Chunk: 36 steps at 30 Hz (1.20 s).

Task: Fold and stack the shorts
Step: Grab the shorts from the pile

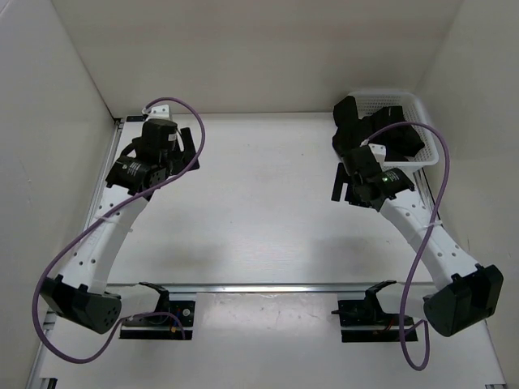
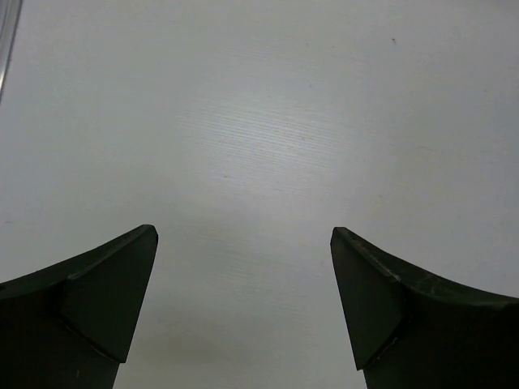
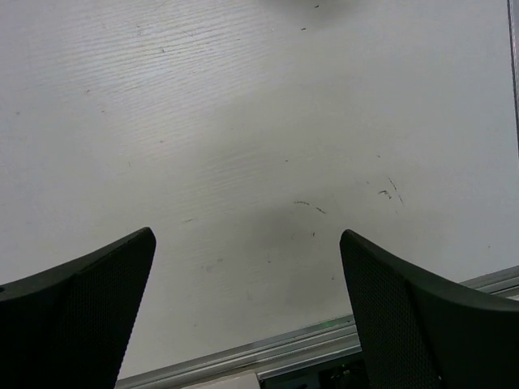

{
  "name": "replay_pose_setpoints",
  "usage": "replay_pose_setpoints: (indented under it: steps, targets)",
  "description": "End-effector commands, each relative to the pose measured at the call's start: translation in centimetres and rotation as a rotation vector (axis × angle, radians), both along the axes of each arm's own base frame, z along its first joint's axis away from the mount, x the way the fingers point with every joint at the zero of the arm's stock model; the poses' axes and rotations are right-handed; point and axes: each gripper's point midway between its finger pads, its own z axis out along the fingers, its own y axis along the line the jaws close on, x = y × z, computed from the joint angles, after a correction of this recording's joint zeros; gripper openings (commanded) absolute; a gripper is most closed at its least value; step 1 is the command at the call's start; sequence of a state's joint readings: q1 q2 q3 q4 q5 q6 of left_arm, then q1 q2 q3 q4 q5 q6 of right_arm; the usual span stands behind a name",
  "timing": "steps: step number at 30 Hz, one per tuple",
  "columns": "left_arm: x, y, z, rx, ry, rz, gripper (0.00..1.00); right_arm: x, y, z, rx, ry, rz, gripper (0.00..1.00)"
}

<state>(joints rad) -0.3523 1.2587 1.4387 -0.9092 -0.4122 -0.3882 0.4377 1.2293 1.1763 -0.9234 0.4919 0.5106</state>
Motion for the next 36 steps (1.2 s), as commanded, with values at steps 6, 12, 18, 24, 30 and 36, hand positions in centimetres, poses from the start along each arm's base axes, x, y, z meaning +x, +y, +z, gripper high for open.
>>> replay_pose_setpoints:
  steps: [6, 12, 18, 24, 30, 36]
  targets:
    - [-1.5, -2.4, 2.2, -0.099, -0.060, -0.160, 0.99, 0.7, -0.6, 2.4, 0.002, -0.111, -0.007, 0.99]
    - [-1.8, -2.6, 3.1, -0.121, -0.078, -0.164, 0.99, 5.6, -3.5, 5.6, 0.073, -0.160, -0.113, 0.98]
    - [-2.1, -1.9, 4.3, -0.127, -0.103, -0.117, 0.99, 13.1, -6.6, 5.6, 0.249, -0.124, -0.191, 0.88]
    - [-2.3, -1.3, 5.4, -0.147, -0.134, -0.071, 0.99, 20.5, -11.4, 3.9, 0.281, -0.142, -0.332, 0.88]
    - [-1.1, -1.2, 4.0, -0.121, -0.090, -0.035, 0.99, 27.1, -14.2, -2.0, 0.376, -0.087, -0.392, 0.91]
    - [0.0, -1.0, 1.4, -0.092, -0.025, 0.007, 0.99, 32.7, -16.2, -6.3, 0.455, -0.120, -0.420, 0.88]
